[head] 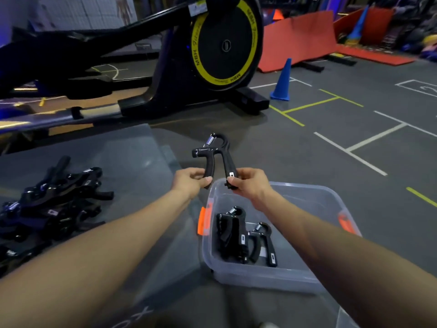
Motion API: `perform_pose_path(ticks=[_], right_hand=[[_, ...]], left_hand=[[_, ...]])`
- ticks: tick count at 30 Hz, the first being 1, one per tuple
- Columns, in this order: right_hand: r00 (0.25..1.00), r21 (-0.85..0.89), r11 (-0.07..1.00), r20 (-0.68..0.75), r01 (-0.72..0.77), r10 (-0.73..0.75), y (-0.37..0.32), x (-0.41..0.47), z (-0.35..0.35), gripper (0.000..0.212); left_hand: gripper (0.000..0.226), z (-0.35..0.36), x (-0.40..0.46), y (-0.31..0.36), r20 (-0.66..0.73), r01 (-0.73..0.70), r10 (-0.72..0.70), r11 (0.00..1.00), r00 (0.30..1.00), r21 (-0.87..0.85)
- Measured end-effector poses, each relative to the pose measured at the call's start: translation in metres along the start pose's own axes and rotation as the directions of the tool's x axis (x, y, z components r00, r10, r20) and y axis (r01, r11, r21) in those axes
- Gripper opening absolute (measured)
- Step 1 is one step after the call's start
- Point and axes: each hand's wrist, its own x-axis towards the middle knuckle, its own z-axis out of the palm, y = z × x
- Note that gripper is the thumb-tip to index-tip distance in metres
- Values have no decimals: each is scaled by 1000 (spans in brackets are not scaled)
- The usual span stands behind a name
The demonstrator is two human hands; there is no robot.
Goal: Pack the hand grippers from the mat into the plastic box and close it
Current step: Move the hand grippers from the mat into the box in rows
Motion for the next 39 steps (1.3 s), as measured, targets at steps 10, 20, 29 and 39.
perform_pose_path(ticks=[10,20,29,39], right_hand=[[965,-281,959,-260,-47,-29,47,13,-59,24],[907,-210,936,-378,-280,187,111,27,-98,28],[897,-266,905,-386,-331,215,148,27,-101,32],[834,-324,804,-432,-499,344,178,26,-103,20]], left_hand=[[38,85,-3,-23,167,1,-6,999,986,32],[52,120,2,-63,430,-177,-36,878,902,445],[58,111,21,-72,320,-390,233,666,918,636],[77,117,38,-76,327,-427,276,520,904,740]])
